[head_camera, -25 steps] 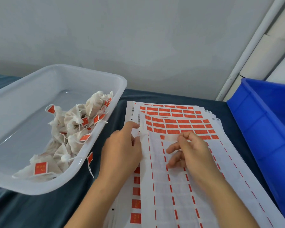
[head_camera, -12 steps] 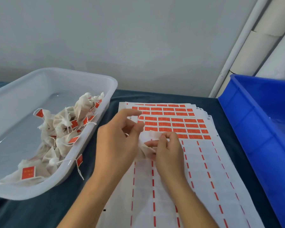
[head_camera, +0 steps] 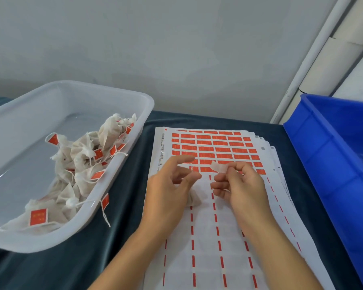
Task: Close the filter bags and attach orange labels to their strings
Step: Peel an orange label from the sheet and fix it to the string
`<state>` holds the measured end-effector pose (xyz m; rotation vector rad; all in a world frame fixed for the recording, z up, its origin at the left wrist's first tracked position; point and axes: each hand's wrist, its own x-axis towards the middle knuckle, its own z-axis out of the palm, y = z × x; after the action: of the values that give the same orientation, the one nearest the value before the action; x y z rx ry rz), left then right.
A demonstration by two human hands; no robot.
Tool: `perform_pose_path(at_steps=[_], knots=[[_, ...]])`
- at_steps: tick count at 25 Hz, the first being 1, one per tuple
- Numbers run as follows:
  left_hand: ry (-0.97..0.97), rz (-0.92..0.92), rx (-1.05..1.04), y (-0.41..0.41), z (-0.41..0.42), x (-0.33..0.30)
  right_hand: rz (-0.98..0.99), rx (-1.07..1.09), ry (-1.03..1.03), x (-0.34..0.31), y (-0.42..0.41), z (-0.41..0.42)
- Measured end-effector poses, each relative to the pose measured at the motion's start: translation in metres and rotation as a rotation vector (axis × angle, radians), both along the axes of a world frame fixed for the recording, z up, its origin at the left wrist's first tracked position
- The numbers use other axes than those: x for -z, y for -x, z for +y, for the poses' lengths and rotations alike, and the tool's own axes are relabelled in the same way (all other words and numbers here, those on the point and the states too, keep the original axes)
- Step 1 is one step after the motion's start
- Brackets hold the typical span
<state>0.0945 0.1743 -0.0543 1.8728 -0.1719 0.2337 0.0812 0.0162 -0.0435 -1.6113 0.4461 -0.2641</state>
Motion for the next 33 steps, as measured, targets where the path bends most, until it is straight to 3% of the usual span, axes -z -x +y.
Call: perform_pose_path(at_steps=[12, 19, 23, 33], knots=[[-0.018, 0.026, 0.049, 0.003, -0.007, 0.009, -0.009, -0.159, -0.361, 0.015, 0.011, -0.006], [-0.109, -0.028, 0.102, 0.006, -0.007, 0.005, -0.144, -0.115, -0.196, 0.016, 0.013, 0.001], [-0.153, -0.087, 0.151, 0.01, -0.007, 0.005, -0.155, -0.143, -0.217, 0.019, 0.014, 0.003], [-0.207, -0.019, 0.174, 0.011, -0.009, 0.004, -0.162, -0.066, -0.242, 0.021, 0.011, 0.002]])
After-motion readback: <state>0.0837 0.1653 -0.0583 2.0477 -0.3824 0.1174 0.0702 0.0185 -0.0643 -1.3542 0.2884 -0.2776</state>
